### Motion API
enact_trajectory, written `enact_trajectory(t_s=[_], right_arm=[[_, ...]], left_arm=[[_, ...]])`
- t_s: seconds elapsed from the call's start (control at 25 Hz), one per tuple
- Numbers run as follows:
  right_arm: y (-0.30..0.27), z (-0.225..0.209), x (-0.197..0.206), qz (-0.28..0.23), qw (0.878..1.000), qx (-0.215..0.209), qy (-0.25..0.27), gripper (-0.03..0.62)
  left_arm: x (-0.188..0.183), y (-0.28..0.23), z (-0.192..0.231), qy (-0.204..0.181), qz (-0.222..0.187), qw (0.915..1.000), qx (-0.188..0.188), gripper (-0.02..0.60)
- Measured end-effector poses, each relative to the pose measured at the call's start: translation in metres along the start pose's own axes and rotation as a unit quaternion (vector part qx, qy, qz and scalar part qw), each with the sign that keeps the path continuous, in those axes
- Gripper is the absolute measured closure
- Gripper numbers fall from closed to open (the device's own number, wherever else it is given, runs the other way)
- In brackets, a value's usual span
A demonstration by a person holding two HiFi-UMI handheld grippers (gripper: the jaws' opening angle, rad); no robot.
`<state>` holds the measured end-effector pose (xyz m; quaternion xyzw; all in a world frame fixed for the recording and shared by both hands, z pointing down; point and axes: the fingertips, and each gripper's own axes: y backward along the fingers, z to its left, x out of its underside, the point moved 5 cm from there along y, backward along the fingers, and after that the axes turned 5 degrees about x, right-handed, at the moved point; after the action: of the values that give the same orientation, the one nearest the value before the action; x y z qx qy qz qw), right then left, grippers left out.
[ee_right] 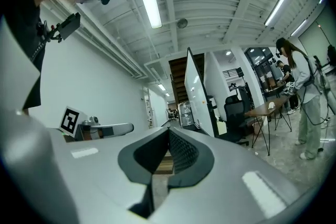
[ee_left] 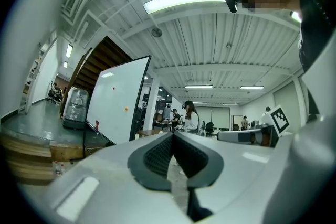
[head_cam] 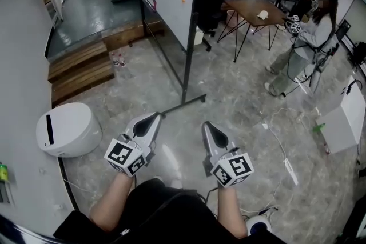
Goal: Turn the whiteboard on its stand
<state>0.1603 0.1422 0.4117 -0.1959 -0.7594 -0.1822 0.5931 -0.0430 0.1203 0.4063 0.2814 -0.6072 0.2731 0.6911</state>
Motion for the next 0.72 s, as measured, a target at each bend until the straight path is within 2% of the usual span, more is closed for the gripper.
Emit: enact_trajectory(t_s=[0.32,0.72], right_arm=[[0.01,-0.022,0.002,0.005,1.0,0.001,-0.007,0.586],[-0.016,-0.029,0.007,0.003,1.0,-0.011,-0.006,0.586]], left_arm=[[0.005,-0.008,-0.005,0.002,0.006,0.9999,-0.016,0.578],[0.013,-0.025,0.015,-0.001,0.014,0.9998,-0.015,0.578]])
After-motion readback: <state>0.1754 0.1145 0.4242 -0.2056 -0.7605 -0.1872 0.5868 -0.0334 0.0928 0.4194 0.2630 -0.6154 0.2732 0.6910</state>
